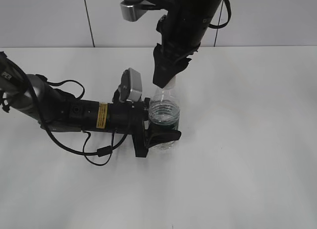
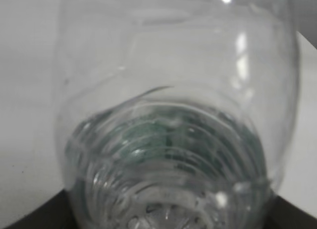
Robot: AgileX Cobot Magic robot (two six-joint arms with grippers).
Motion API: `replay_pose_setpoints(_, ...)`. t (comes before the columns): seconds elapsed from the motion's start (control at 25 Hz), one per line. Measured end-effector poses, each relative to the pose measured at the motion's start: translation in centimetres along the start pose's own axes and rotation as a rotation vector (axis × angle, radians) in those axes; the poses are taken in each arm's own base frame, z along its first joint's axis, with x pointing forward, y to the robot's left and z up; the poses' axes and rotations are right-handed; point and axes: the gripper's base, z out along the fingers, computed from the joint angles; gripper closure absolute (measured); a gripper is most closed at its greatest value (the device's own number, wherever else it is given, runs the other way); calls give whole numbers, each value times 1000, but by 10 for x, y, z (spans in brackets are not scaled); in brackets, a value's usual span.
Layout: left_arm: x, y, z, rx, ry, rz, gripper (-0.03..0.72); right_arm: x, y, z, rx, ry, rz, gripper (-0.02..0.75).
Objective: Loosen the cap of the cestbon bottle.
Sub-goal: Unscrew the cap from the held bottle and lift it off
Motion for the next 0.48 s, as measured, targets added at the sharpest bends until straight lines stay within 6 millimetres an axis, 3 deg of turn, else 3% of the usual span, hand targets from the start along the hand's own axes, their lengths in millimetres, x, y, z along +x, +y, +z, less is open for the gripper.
replay_pose_setpoints(0.48, 0, -2, 0, 25, 3, 11, 287, 0, 1, 0, -8, -2, -382, 435)
